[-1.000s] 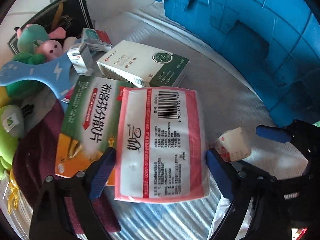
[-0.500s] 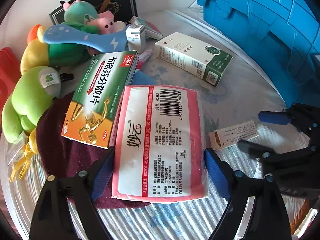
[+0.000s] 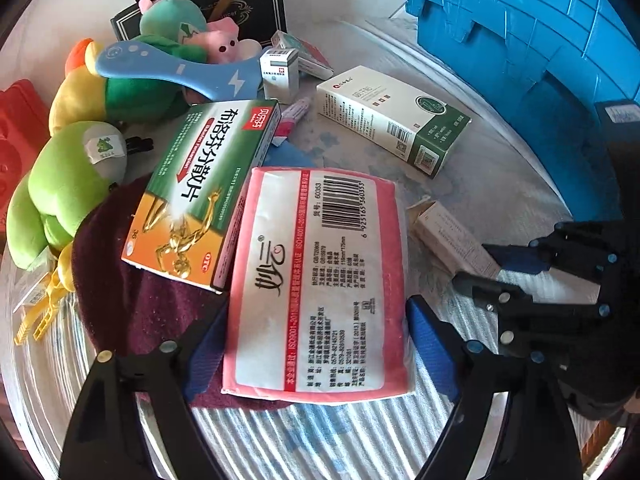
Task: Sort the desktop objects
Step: 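Grasp the pink-and-white package with the left gripper while the right gripper grasps a white leaflet, then carry the package and leaflet with both grippers over the blue crate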
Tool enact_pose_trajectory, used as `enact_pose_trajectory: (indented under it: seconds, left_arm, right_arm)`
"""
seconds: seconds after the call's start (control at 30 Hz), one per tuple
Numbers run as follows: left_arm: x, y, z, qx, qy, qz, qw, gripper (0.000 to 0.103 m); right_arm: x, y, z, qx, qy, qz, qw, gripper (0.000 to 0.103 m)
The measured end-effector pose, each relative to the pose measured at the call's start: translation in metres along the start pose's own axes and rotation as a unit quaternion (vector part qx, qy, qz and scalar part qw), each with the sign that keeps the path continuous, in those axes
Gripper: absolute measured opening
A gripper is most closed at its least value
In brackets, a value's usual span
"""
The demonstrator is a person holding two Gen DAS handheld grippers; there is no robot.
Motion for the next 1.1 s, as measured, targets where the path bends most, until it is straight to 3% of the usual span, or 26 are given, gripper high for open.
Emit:
enact_pose_trajectory:
  seconds: [0.2,0.43,0.73,0.87,1.1]
  left_arm:
    - [0.005,-0.034,-0.001,-0.002,-0.018,0.025,0.9995,0.081]
    - [0.002,-0.113,-0.016,-0.035,-0.054,0.113,0.9915,0.081]
    - [-0.016,-0.224,-0.009,-0.076,-0.083,0.239,0.9646,0.081]
    - [-0.029,-0.253,0.008,-0.066,-0.086,0.266,0.9578,0.081]
    - [-0.067,-0.313,0.076,-0.045,-0.059,0.345,0.9355,0.081]
  right_arm:
    - [0.001,-0.038,-0.012,0.006,0.01,0.046,0.999,0.026]
    - [-0.018,-0.121,-0.033,0.027,-0.013,0.149,0.988,0.026]
    - [-0.031,-0.246,-0.057,0.056,-0.035,0.298,0.952,0.026]
    - [-0.028,-0.29,-0.048,0.07,-0.027,0.337,0.938,0.026]
    - [-0.005,-0.365,-0.003,0.128,0.002,0.408,0.904,0.026]
Point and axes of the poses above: each gripper's, at about its wrist camera, not at the fingertips, and y roughly the way its jaws point, z to its right, x to its underside, the point moved 5 cm from there along y, roughly the way its jaws point, and after that the axes turned 6 degrees about -x, right-handed, at the moved point
